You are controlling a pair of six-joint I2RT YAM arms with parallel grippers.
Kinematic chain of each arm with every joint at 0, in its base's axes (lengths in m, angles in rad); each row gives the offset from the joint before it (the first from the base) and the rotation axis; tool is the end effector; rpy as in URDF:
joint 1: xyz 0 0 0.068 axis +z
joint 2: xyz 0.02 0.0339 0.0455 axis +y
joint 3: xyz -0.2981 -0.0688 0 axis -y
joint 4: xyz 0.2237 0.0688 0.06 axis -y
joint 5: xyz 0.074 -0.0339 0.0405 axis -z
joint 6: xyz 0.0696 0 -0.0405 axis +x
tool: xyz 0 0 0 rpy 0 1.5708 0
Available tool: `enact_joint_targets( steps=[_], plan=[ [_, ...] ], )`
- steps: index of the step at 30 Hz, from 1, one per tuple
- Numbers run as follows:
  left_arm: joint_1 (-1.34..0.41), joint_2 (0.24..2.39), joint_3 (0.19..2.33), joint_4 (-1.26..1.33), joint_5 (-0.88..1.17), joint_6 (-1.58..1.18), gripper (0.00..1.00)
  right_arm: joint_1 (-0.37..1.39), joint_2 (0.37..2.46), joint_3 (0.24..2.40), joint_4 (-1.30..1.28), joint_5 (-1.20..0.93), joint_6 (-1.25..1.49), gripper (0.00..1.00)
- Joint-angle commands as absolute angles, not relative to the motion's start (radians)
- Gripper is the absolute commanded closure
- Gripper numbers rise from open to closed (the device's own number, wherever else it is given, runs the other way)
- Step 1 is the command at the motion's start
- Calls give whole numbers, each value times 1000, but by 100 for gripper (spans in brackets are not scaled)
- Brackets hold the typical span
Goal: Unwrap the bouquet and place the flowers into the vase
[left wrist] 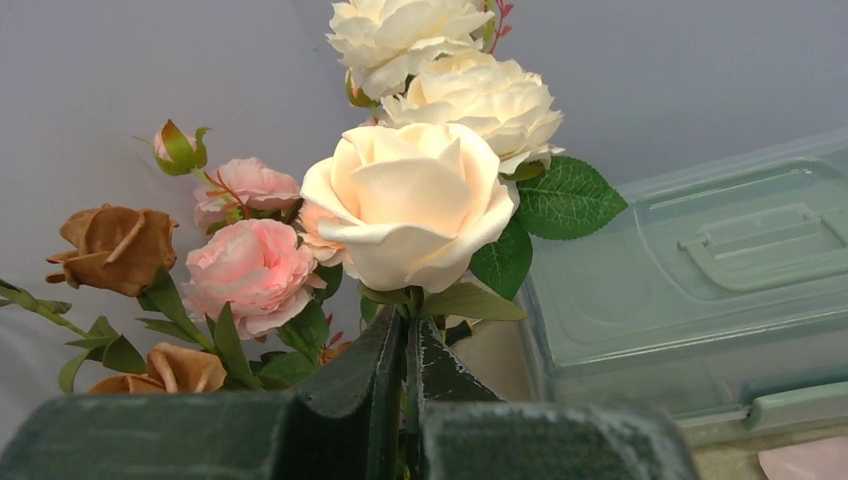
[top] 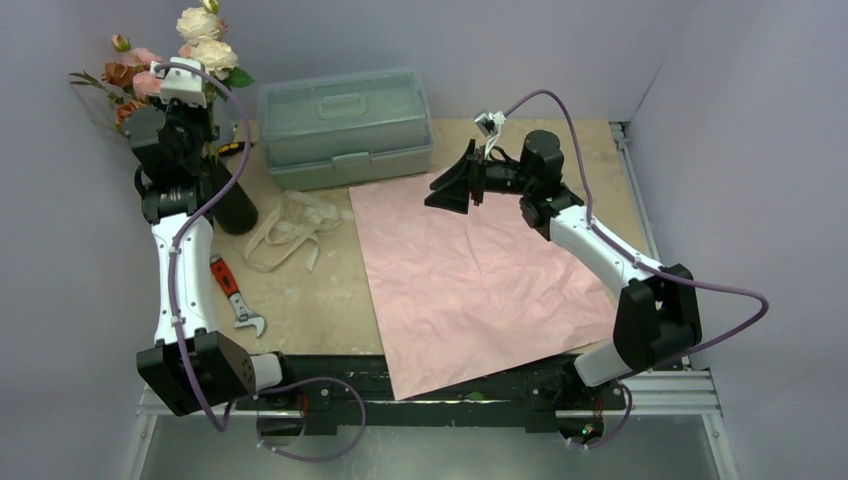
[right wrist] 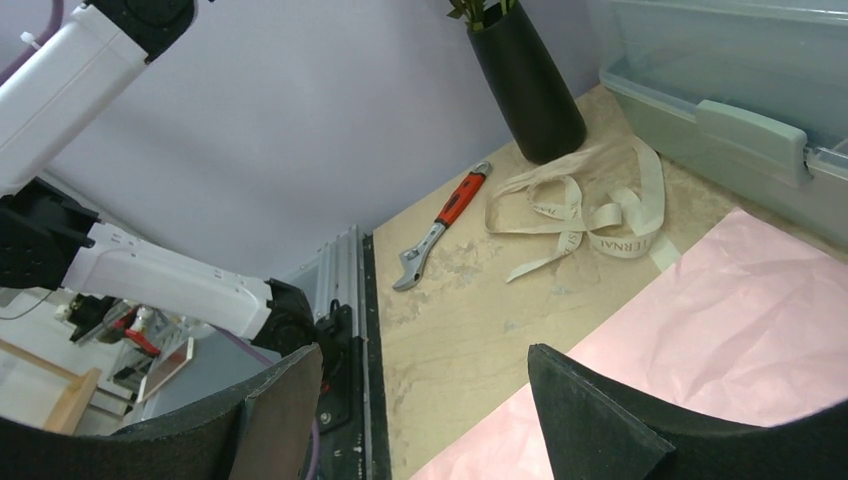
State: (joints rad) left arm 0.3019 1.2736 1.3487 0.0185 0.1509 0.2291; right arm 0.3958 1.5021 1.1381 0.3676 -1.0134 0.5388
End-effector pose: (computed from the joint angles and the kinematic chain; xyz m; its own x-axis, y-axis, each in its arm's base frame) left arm 0.2833 0.0773 0.4885 0.0526 0.2515 -0.9664 -0.1674 0.9563 0.2398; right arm 0.2916 0.1859 0.3877 -0.5036 0.0837 -0.8599 -0.8488 0.1374 0.5105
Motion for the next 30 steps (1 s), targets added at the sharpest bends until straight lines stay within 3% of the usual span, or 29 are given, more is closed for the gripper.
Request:
enact_joint_targets(
  steps=[1,14,30],
  plan=[
    [353,1298,1314,132,269,227,100,386,1483,1139,399,-1032,546,21],
    [446,1414,1224,212,480,162,100,370,1499,1134,381,-1040,549,21],
    [496,1471,1172,201,384,196,100,367,1524,1161,353,-1034,541,20]
  ],
)
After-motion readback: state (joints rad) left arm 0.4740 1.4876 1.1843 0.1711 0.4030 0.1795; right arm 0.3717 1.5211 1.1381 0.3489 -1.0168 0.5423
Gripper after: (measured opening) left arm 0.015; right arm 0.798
